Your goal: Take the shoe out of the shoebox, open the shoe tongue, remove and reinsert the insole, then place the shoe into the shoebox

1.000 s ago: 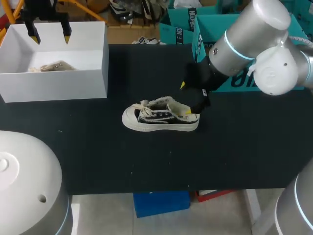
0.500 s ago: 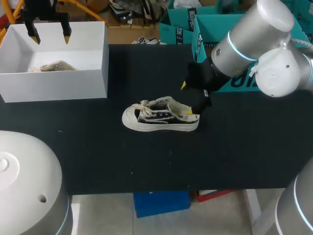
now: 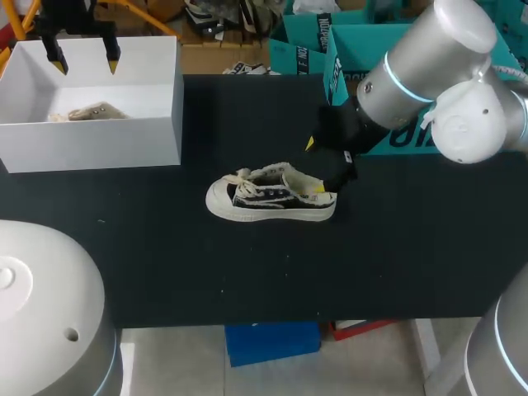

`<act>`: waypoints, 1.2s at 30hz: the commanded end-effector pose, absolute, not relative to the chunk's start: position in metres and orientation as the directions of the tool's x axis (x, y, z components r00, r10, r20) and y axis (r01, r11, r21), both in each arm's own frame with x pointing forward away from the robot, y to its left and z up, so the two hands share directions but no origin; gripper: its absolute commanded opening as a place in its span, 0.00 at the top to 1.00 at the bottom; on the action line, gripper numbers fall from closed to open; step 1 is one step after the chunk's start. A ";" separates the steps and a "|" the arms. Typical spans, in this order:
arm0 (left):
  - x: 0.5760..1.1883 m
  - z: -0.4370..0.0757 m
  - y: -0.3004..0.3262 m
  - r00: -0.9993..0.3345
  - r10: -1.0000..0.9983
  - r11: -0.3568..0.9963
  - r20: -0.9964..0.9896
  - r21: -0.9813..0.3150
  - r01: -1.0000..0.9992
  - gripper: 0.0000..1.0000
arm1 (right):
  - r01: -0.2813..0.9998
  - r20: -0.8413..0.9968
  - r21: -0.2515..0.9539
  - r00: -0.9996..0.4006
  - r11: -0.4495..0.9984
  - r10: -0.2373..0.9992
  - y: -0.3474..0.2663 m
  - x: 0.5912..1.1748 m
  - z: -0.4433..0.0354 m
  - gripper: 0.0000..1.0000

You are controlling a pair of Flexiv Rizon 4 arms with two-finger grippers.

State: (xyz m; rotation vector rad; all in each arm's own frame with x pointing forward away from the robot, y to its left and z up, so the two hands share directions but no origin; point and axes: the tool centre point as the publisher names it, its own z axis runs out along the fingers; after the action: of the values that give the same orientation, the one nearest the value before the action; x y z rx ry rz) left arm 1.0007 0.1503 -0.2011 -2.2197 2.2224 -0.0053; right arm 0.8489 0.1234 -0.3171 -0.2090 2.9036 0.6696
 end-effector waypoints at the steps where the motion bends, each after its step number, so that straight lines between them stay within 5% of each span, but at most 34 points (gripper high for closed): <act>1: 1.000 -0.201 0.150 -0.001 -1.000 0.001 0.001 -0.001 -1.000 0.00 | -0.169 -0.181 0.423 -0.978 0.890 -0.100 0.124 0.849 -0.318 0.00; 23: 1.000 -0.201 0.150 -0.001 -1.000 0.001 0.001 -0.001 -1.000 0.00 | -0.177 -0.178 0.493 -0.979 0.852 -0.100 0.128 0.831 -0.331 0.00; 36: 1.000 -0.201 0.150 -0.001 -1.000 0.001 0.001 -0.001 -1.000 0.00 | -0.052 -0.153 0.654 -0.986 0.755 0.065 0.108 0.839 -0.367 0.00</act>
State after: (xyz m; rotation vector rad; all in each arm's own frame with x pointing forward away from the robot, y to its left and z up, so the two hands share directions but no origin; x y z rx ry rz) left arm 1.0007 0.1503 -0.2012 -2.2197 2.2225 -0.0053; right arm 0.8410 0.1097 -0.3554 0.0103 2.8339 0.9306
